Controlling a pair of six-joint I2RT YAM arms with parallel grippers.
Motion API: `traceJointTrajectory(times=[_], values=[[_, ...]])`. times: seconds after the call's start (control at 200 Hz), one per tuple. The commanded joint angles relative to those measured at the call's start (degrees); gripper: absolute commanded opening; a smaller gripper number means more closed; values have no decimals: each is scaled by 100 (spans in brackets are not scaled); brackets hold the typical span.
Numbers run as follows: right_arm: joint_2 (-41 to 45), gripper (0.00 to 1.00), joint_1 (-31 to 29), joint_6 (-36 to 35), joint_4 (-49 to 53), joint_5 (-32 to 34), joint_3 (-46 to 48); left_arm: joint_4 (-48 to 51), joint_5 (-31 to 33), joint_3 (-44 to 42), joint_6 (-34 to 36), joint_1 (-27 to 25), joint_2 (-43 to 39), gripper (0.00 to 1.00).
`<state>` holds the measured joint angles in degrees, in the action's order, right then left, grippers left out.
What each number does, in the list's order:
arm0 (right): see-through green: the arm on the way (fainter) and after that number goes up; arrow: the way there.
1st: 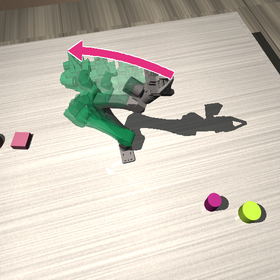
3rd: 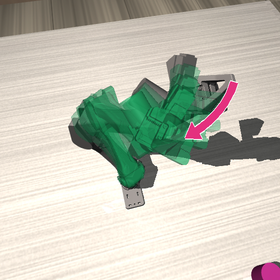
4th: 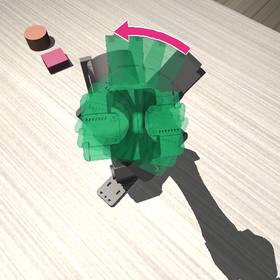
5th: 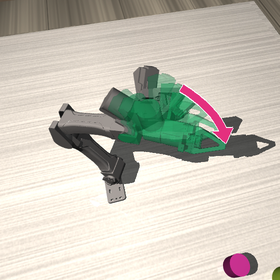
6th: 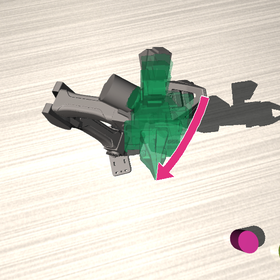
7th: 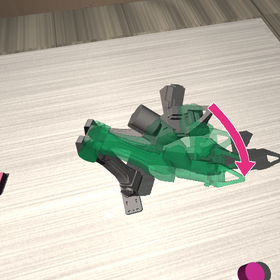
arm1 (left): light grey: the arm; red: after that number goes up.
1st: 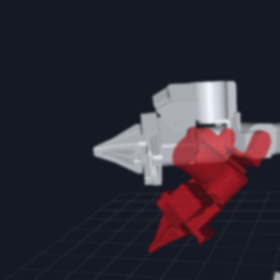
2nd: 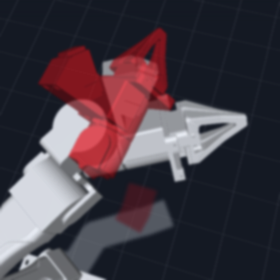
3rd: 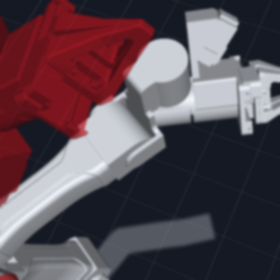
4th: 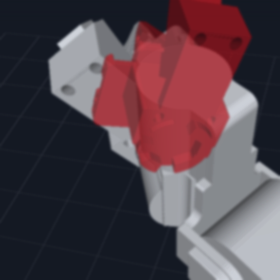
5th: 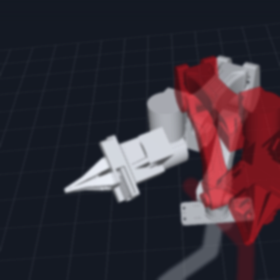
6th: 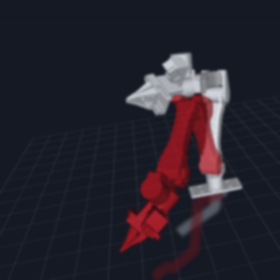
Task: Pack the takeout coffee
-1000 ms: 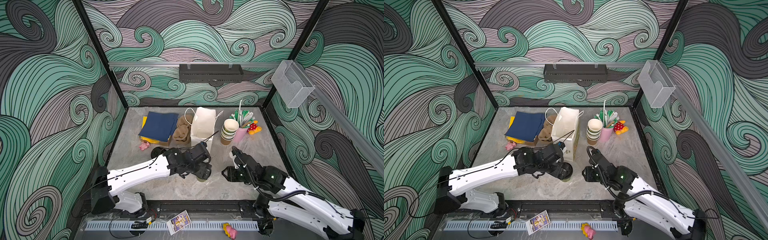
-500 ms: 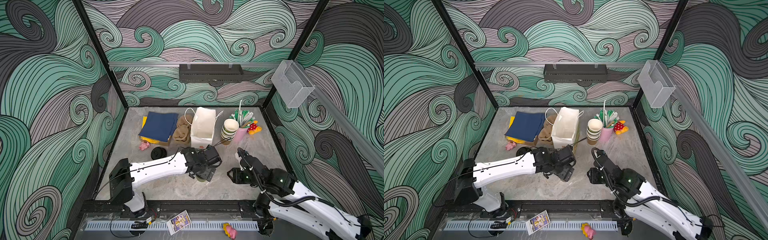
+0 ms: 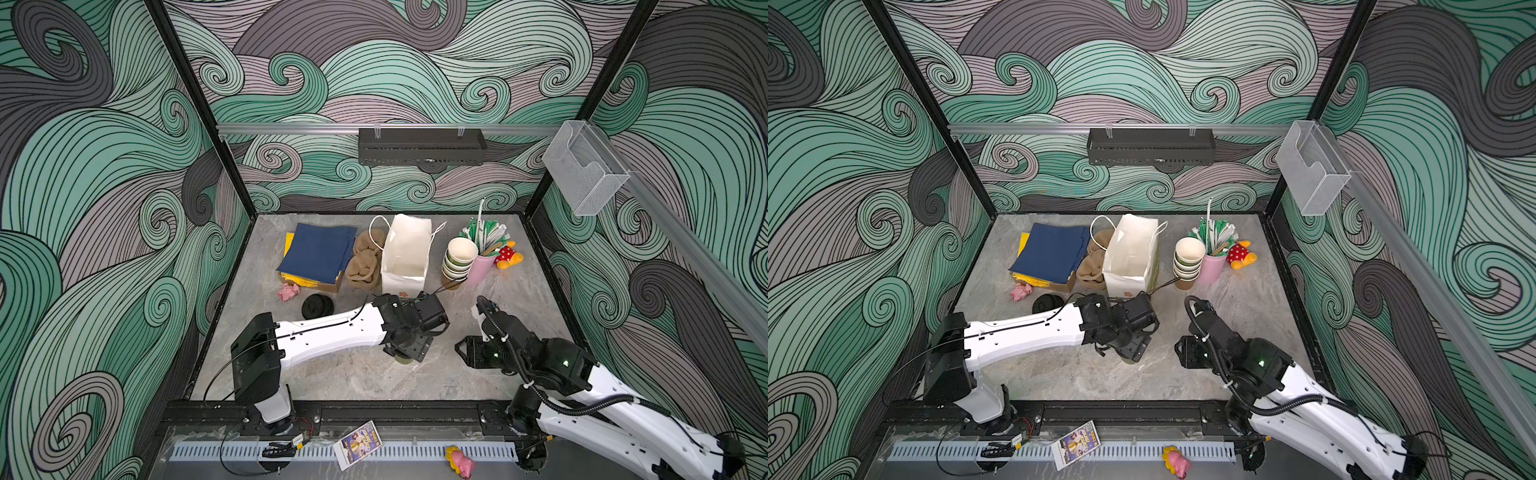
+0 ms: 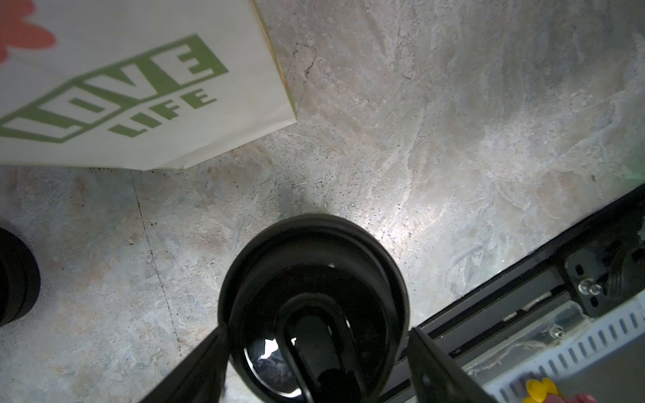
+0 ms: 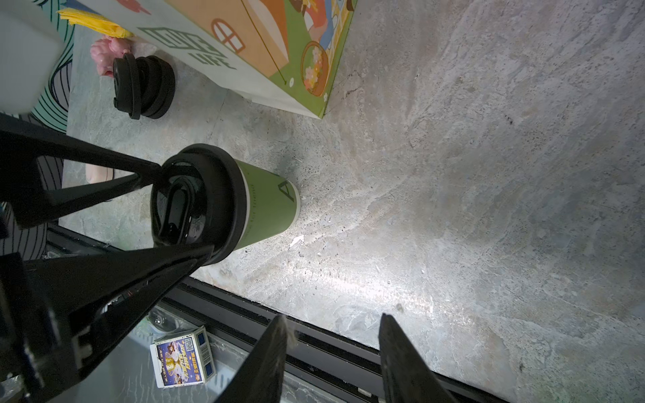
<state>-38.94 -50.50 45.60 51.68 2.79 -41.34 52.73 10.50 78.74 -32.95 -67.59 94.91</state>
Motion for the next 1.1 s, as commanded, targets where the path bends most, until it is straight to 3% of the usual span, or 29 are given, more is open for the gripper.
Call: traceJointTrajectory(times=[0.0, 0.425, 0.58, 1.096], values=[[16, 45, 31, 19, 123, 104, -49, 70, 192, 172, 10, -35, 100, 80], [-11, 45, 38, 1, 124, 74, -54, 200, 320, 159, -41, -39, 238, 78], [-8, 46, 32, -25, 129, 71, -83, 308, 413, 138, -88, -35, 137, 71], [-69, 46, 31, -54, 127, 46, -98, 794, 847, -1048, -727, 139, -1165, 70]])
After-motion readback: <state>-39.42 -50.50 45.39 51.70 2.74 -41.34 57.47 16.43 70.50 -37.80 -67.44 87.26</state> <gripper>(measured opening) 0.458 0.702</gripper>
